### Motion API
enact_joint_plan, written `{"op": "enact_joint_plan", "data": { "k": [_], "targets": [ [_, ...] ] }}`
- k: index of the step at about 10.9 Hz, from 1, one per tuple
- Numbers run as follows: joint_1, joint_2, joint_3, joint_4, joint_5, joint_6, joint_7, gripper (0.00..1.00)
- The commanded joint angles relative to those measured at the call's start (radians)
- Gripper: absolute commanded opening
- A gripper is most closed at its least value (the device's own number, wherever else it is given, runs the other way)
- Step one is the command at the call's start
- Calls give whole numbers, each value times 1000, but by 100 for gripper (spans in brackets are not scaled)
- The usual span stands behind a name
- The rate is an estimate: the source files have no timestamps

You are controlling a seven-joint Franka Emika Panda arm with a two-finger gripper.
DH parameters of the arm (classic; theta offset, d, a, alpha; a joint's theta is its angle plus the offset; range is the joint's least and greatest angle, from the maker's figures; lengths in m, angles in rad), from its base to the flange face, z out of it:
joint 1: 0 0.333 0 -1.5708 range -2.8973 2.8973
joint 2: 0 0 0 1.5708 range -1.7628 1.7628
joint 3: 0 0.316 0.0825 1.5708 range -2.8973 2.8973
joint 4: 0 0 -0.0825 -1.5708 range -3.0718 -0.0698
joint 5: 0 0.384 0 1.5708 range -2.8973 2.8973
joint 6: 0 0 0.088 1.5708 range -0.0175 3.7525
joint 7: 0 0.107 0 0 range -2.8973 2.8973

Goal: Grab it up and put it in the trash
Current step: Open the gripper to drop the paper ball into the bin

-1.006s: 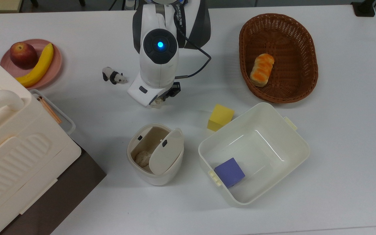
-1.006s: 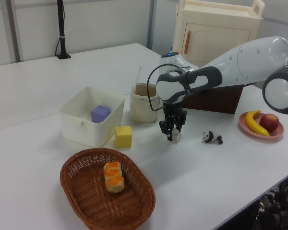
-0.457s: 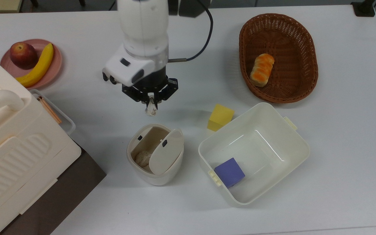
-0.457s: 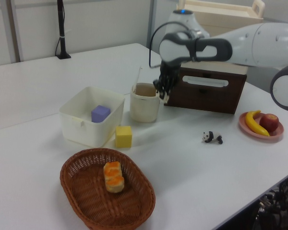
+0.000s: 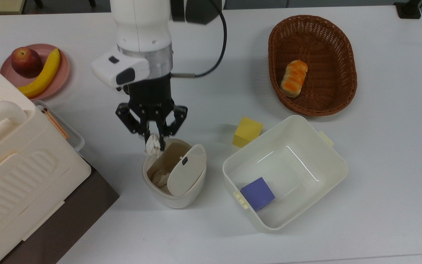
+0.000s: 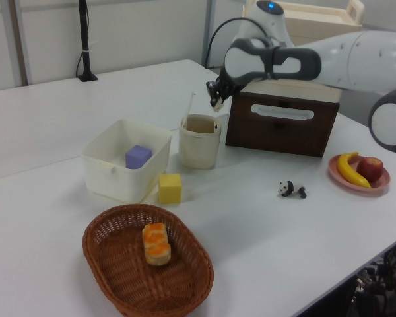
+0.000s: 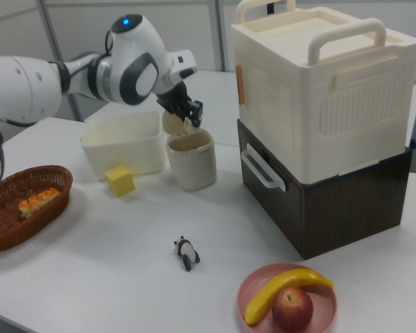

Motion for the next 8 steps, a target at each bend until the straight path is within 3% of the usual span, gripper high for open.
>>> {"op": "enact_joint_plan", "data": {
  "k": [1,4,8],
  "targets": [
    [24,38,-2,1,-37,63,56,100],
    [24,-4,-2,-14,-34,-18,119,100],
    [26,-149,1,-16,-25,-503,142,100]
  ]
}}
